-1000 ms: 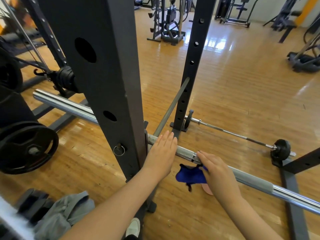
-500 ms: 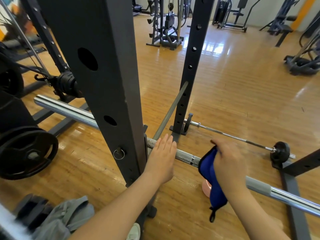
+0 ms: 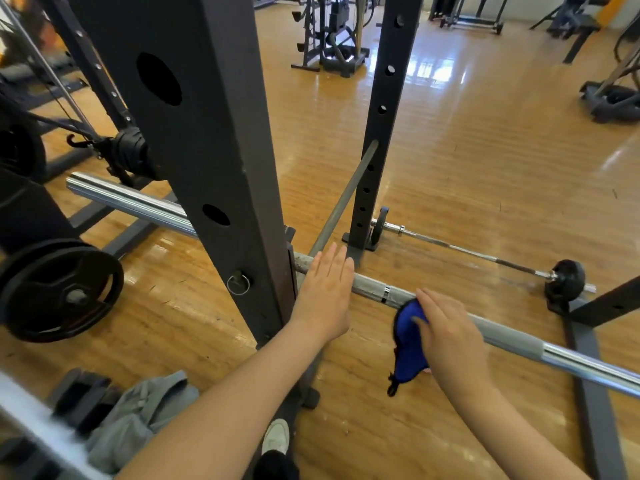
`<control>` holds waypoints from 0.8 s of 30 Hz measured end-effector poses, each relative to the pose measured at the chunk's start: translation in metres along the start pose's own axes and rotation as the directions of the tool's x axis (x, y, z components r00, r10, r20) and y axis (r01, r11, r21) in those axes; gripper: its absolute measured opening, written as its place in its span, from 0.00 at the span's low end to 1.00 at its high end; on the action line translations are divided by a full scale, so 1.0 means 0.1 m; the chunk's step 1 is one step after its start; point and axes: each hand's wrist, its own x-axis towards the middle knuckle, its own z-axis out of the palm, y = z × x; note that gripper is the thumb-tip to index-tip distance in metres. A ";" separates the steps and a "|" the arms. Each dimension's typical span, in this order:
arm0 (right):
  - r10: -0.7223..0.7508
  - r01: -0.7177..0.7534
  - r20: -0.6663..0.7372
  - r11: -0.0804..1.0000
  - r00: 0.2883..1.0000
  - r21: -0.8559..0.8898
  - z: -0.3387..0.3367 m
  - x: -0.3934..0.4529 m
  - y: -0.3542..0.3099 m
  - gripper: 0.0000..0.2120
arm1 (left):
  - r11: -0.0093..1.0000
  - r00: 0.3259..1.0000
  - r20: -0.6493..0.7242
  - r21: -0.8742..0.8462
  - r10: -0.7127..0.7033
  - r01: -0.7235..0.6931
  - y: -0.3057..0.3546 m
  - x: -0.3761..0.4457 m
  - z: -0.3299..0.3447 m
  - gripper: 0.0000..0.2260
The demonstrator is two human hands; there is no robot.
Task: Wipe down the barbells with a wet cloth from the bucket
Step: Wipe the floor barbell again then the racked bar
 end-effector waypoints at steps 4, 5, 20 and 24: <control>-0.073 0.072 0.051 0.997 0.996 0.013 0.11 0.20 -0.21 0.25 | 1.000 1.000 -0.004 0.001 -0.010 0.010 0.00 0.01 0.00 0.35; -0.088 0.087 0.052 0.996 0.995 0.018 0.08 0.19 -0.14 0.26 | 1.000 1.000 0.002 0.009 -0.001 0.001 -0.01 0.01 -0.01 0.35; 0.051 -0.050 0.090 0.999 0.995 -0.011 0.01 0.01 -0.05 0.25 | 0.999 0.999 0.015 0.031 -0.043 0.043 0.06 0.02 0.03 0.37; -0.019 0.019 0.093 1.000 0.995 0.009 0.02 0.04 0.00 0.26 | 0.999 0.999 0.000 0.030 -0.044 0.044 0.07 0.01 0.02 0.37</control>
